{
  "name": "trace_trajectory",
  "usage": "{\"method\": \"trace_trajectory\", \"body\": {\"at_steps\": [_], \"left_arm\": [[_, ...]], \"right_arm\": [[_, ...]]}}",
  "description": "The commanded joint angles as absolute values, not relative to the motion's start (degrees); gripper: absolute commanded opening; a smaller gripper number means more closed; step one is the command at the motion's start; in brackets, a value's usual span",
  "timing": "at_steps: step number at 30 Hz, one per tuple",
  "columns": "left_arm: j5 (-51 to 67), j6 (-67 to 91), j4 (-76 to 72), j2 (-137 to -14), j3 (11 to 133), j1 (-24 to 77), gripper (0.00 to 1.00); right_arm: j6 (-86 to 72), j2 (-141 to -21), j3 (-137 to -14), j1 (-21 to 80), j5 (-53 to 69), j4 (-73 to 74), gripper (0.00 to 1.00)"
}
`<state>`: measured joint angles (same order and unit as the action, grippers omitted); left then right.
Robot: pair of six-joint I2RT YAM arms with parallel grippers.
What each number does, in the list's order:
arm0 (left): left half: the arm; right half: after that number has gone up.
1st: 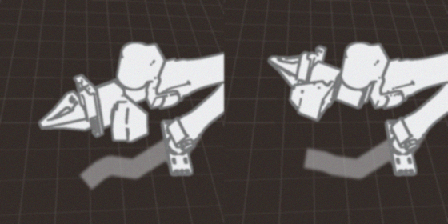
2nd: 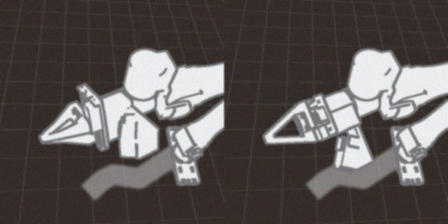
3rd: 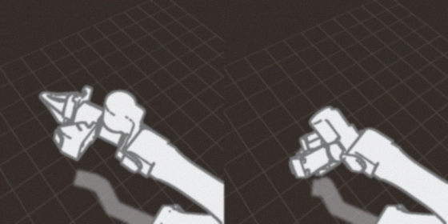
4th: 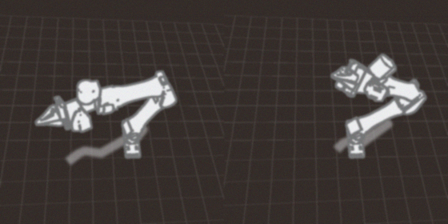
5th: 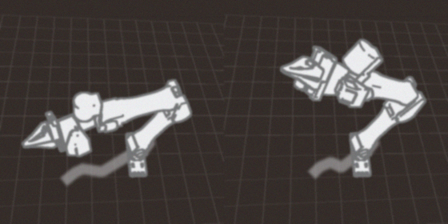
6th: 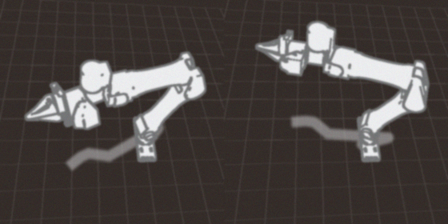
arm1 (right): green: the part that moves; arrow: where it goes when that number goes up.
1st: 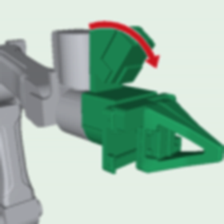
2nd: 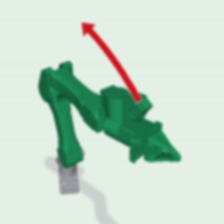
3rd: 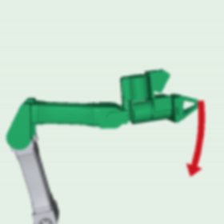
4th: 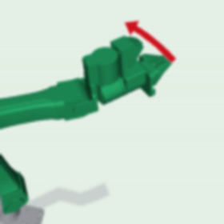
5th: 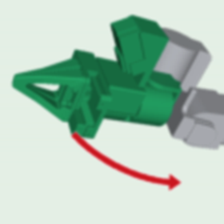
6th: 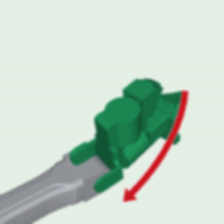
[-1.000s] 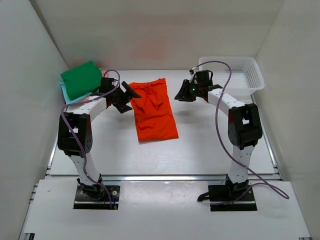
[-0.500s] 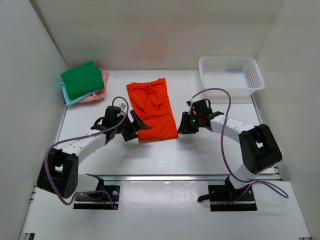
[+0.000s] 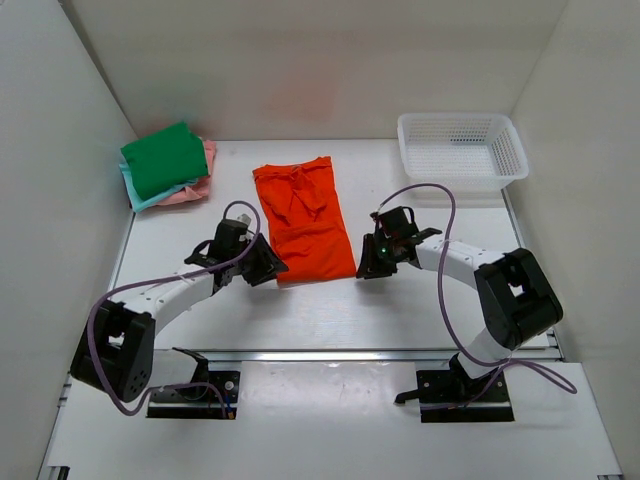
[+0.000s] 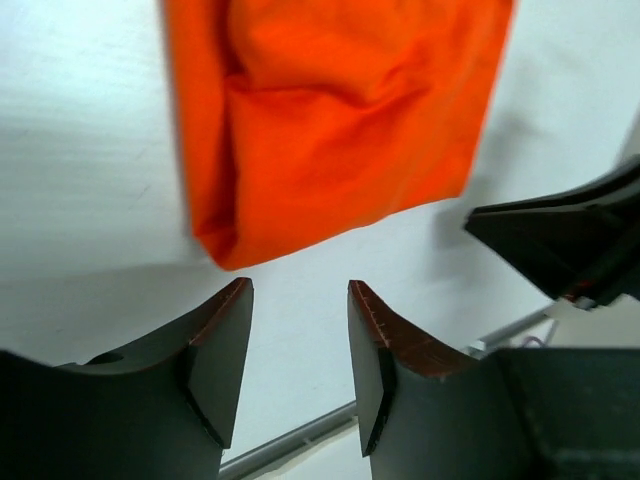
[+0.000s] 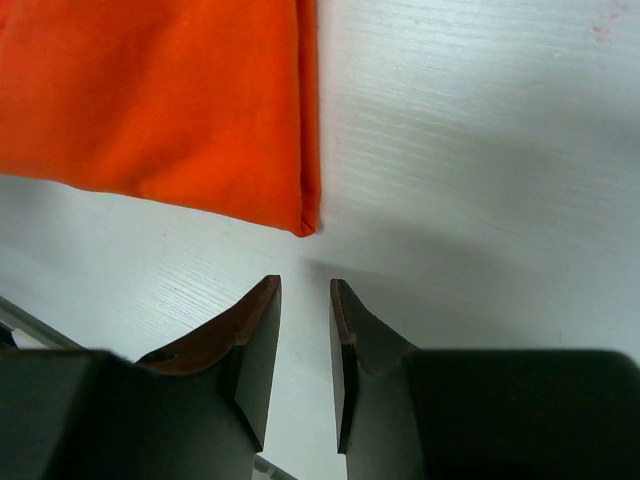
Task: Fold and stack the t-shirts
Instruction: Fold the folded rectangular tshirt in 1/3 of the way, then grab one side of the 2/3 rectangular tshirt with both arms
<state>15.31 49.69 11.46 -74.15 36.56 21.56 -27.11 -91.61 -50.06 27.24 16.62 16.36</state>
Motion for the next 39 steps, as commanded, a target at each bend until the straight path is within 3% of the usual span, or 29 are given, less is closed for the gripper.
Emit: {"method": "trace_trajectory", "body": {"at_steps": [1, 18, 20, 21, 22, 23, 28, 33, 39], "left_arm": [[9.0, 48.3, 15.4, -74.1, 35.9, 23.3, 0.54], [4.8, 51.5, 8.9, -88.5, 39.5, 27.9, 0.52], [4.3, 51.9, 7.4, -89.3, 39.8, 28.0, 0.35], [4.2, 52.2, 7.2, -90.1, 39.7, 28.2, 0.09], [4.7, 52.2, 7.0, -90.3, 40.0, 28.0, 0.0], [4.7, 51.7, 7.3, -90.8, 39.9, 27.9, 0.0], [5.8, 48.9, 15.1, -85.7, 37.4, 27.4, 0.0], [6.9, 49.7, 25.0, -71.0, 31.7, 27.9, 0.0], [8.2, 53.9, 34.1, -59.2, 29.3, 33.2, 0.0]], "right_arm": [[-27.9, -91.3, -52.5, 27.9, 13.0, 17.4, 0.24], [-29.9, -99.6, -54.8, 28.7, 14.1, 12.1, 0.34], [-29.4, -101.7, -56.6, 28.3, 14.6, 11.0, 0.33], [-29.3, -102.8, -56.3, 28.1, 15.5, 10.7, 0.27], [-29.1, -103.9, -56.9, 28.0, 15.8, 10.5, 0.06], [-29.0, -104.3, -58.3, 27.7, 16.7, 11.8, 0.0], [-30.5, -98.4, -54.5, 30.5, 16.6, 18.6, 0.0], [-31.7, -87.4, -46.5, 32.9, 20.8, 23.6, 0.0], [-29.8, -82.2, -46.3, 35.9, 27.2, 29.9, 0.0]]}}
